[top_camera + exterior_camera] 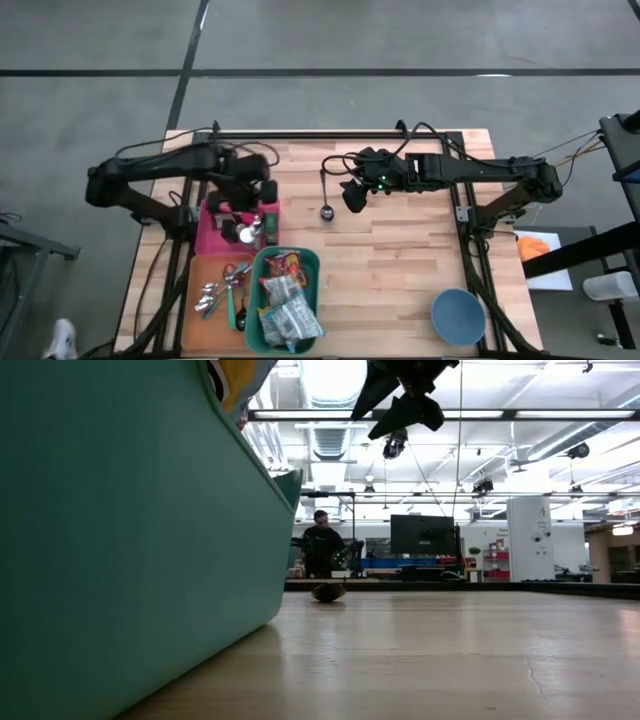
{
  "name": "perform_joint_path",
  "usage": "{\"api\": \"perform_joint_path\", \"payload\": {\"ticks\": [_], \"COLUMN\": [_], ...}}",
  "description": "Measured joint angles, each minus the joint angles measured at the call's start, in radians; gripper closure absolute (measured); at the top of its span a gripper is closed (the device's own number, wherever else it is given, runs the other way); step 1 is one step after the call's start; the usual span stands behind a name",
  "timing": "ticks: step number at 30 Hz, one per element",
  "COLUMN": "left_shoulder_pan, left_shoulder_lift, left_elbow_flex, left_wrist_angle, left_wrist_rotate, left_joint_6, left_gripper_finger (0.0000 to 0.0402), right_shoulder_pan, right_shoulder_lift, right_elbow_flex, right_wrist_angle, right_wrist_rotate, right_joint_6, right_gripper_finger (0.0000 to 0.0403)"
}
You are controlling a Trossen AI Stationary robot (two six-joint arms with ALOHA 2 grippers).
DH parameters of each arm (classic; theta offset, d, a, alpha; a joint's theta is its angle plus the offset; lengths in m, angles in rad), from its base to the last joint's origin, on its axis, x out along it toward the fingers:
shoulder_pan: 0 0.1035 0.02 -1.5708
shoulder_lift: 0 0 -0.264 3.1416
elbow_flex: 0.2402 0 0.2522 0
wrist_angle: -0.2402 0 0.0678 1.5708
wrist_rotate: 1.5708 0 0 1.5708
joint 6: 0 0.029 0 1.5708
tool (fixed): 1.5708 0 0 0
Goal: Pick & Place Food Item
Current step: Put the light purple spoon into the orange bin
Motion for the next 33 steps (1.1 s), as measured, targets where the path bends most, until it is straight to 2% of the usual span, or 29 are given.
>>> {"api": "perform_joint_path", "payload": {"ticks": [5, 11, 19, 26, 33], "left_shoulder_pan": [-0.143, -0.376, -0.625, -0.777, -0.846], "left_shoulder_lift": [-0.073, -0.085, -0.085, -0.085, -0.085], "left_elbow_flex": [0.0, -0.001, -0.063, -0.194, -0.372], "left_wrist_angle": [-0.075, -0.177, -0.177, -0.009, 0.233], "left_wrist_rotate": [-0.004, -0.03, -0.034, -0.033, 0.033], "left_joint_6": [-0.045, -0.237, -0.47, -0.588, -0.642], "left_gripper_finger": [0.0375, 0.0375, 0.0375, 0.0375, 0.0375], "right_shoulder_pan": [0.0, 0.0, 0.0, 0.0, 0.0], "right_shoulder_lift": [0.0, 0.0, 0.0, 0.0, 0.0], "right_elbow_flex": [0.0, 0.0, 0.0, 0.0, 0.0], "right_wrist_angle": [0.001, 0.001, 0.0, 0.0, 0.0], "right_wrist_rotate": [0.0, 0.0, 0.0, 0.0, 0.0], "right_joint_6": [0.0, 0.0, 0.0, 0.0, 0.0], "right_gripper_finger": [0.017, 0.017, 0.017, 0.017, 0.017]}}
